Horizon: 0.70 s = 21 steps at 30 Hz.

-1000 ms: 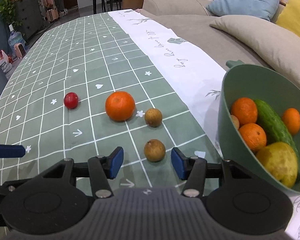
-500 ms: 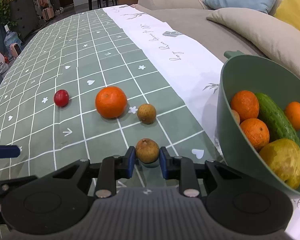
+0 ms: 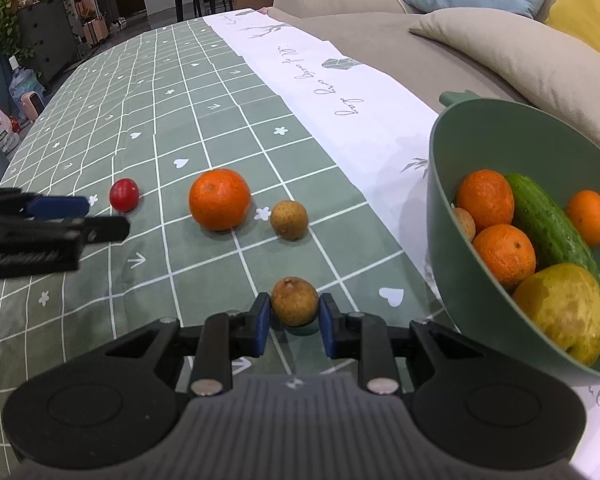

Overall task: Organize fruits
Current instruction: 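Grasp the red plum with the left gripper, then carry the plum and kiwi into the colander and open both grippers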

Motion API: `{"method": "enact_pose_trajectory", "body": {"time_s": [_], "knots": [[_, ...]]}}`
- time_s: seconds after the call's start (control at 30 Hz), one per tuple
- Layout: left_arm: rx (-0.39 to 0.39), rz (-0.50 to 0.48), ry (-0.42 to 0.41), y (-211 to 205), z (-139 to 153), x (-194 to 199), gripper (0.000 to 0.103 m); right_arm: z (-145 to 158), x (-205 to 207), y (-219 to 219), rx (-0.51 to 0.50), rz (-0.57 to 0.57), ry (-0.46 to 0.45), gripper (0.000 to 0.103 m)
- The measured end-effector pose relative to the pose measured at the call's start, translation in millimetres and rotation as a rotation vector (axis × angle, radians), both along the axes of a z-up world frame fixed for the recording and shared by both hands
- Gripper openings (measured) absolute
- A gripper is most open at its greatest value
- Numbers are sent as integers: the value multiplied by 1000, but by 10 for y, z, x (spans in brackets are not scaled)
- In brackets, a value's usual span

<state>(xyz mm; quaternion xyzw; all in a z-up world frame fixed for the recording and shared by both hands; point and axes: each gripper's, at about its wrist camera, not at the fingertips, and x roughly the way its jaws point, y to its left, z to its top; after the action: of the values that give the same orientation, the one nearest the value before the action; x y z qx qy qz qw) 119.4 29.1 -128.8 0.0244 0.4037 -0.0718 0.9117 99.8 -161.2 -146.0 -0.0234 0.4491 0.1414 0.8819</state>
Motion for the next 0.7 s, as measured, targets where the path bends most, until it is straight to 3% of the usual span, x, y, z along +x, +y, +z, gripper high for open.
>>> {"method": "enact_pose_trajectory", "body": {"time_s": [0.07, 0.27, 0.43, 0.7], "knots": [[4, -4, -7, 2, -31, 32, 67, 1, 4, 2, 0, 1, -1, 22], [29, -15, -25, -27, -78, 98, 51, -2, 21, -4, 10, -2, 1, 22], [21, -8, -29, -15, -74, 146, 32, -2, 29, 6, 7, 2, -2, 22], [-2, -33, -7, -33, 12, 41, 31, 37, 28, -27, 29, -5, 22, 22]]}}
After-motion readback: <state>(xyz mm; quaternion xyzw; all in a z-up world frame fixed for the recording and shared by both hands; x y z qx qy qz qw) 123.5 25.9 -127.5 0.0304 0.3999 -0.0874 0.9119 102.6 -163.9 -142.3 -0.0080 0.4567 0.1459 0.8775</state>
